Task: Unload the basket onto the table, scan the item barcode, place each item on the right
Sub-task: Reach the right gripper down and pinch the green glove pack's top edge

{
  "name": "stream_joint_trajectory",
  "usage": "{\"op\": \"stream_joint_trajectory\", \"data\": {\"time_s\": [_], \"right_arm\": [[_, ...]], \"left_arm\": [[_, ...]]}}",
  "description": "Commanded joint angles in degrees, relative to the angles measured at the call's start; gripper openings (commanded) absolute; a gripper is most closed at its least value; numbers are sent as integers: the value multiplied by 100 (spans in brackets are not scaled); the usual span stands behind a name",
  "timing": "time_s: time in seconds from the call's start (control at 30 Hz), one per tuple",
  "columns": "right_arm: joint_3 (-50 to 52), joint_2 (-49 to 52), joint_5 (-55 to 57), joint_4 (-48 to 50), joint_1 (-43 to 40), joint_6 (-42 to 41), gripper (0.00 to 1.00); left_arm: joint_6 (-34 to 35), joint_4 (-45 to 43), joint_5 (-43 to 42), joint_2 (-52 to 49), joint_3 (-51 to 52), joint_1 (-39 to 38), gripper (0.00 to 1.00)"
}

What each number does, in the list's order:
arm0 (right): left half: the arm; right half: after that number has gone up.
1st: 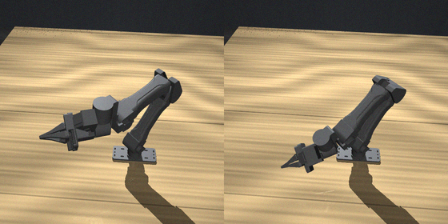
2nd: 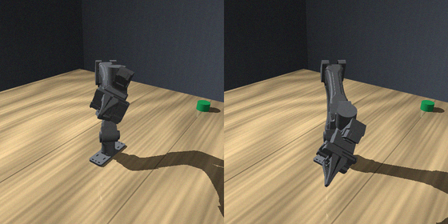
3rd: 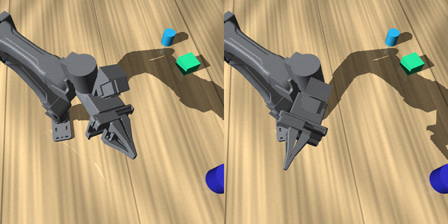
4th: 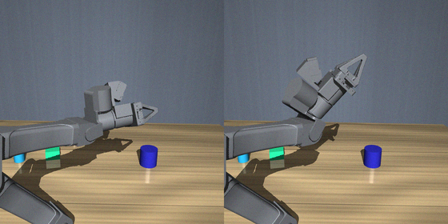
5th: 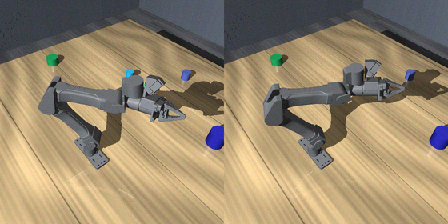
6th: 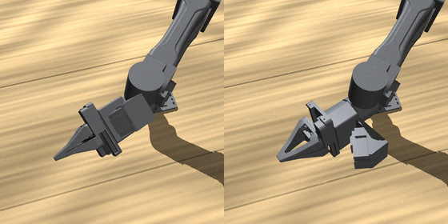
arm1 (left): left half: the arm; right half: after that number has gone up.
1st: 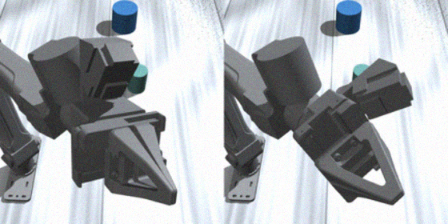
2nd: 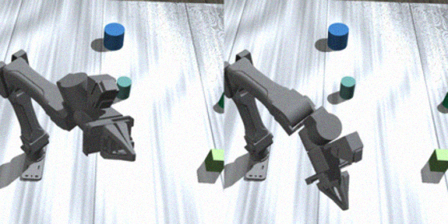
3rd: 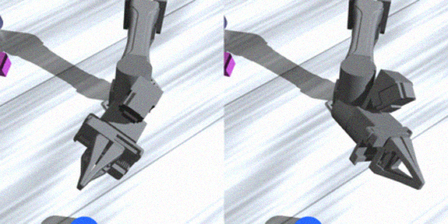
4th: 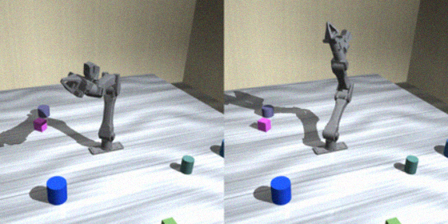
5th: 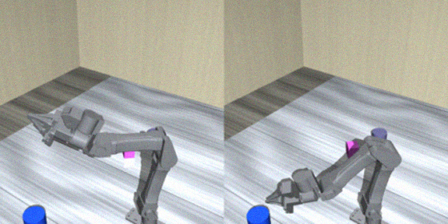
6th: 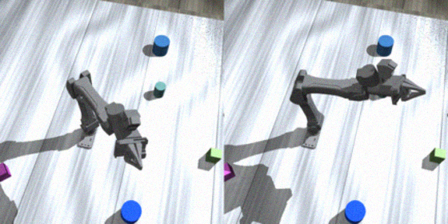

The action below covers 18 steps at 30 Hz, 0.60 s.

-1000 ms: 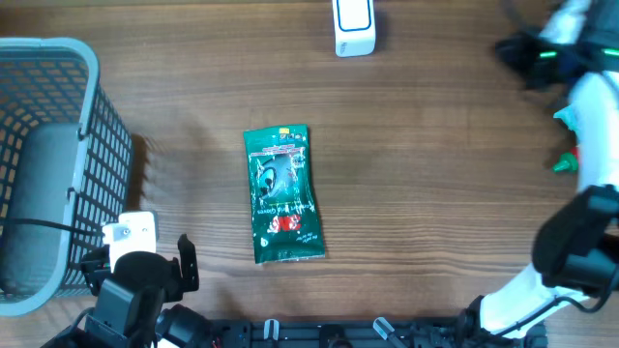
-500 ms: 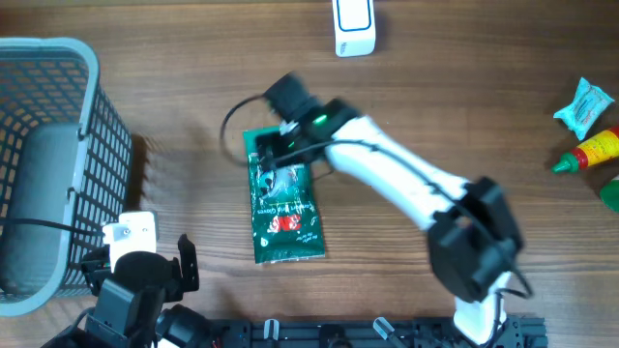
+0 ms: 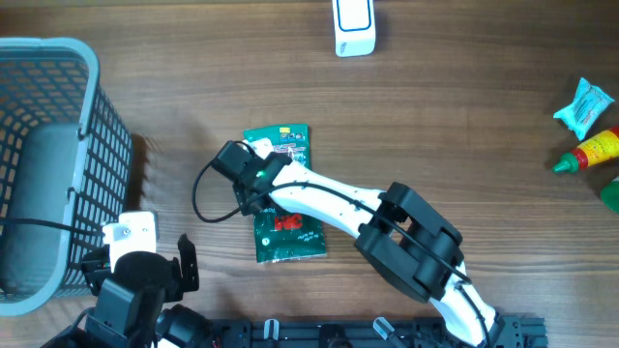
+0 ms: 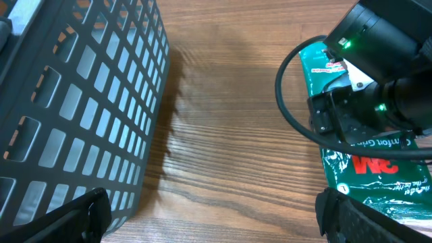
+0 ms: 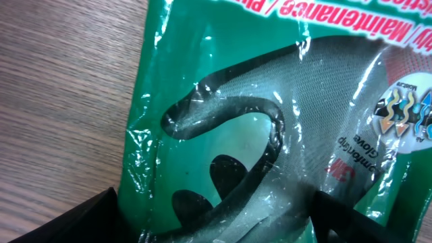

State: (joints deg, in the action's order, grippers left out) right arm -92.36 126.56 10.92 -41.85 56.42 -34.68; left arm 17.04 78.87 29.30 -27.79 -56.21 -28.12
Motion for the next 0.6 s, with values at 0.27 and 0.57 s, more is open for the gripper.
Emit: {"op": "stream_joint_trajectory", "data": {"time_s": [0.27,0.57], "right_arm": [[-101,308,131,133,175,42,99],[-101,525,72,-125,203,15,40]], "left_arm": [[7,-13,17,26,-11,0,100],[7,-13,17,26,-11,0,100]]}}
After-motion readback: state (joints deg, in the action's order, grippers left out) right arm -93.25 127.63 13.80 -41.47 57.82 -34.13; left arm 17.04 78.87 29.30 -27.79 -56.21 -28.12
